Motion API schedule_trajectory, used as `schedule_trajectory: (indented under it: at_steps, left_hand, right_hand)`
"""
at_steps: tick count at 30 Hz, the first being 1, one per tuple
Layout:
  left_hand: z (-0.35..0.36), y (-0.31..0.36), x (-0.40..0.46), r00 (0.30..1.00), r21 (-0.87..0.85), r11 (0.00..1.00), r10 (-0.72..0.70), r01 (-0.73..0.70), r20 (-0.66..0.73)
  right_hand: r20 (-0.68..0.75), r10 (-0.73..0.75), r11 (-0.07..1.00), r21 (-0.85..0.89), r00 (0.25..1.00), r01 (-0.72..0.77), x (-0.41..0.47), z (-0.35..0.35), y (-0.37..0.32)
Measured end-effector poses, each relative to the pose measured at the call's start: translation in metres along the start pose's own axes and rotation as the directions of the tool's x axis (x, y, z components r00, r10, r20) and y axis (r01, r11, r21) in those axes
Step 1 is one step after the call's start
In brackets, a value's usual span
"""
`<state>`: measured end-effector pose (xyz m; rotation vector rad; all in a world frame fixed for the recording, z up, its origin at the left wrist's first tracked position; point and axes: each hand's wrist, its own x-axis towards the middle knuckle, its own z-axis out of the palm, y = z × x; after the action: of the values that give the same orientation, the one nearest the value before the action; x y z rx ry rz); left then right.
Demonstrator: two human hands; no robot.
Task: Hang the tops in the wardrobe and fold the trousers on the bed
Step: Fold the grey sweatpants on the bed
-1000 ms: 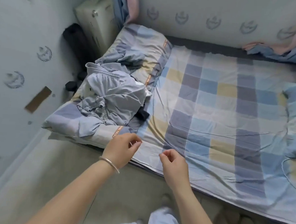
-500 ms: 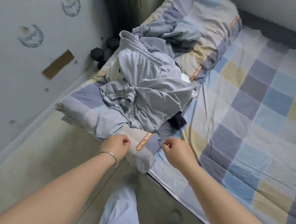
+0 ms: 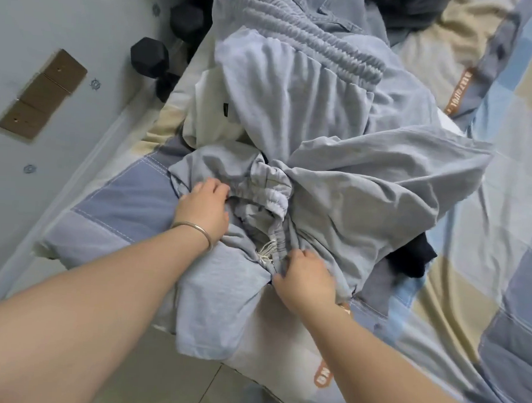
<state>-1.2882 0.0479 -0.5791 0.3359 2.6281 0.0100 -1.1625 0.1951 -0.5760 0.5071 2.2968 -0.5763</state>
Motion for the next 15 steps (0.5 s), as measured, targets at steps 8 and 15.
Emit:
schedule_trajectory:
  at_steps: [8,15]
  left_hand:
    - [0.020,-0.016,0.037,0.999,0.062,0.997,-0.035,0.038,-0.041]
    - [-0.055,-0.046,-0.016,0.956,0.366,0.923,0.005,-0.117,0.293]
  right_hand:
    - [-0.012,0.023,0.996,-0.083,1.000,-0.024,0.008,0.027,0.038]
    - [-0.061,0.063,0.997,0.053,0.996,-0.060,-0.044,-0.046,0.100]
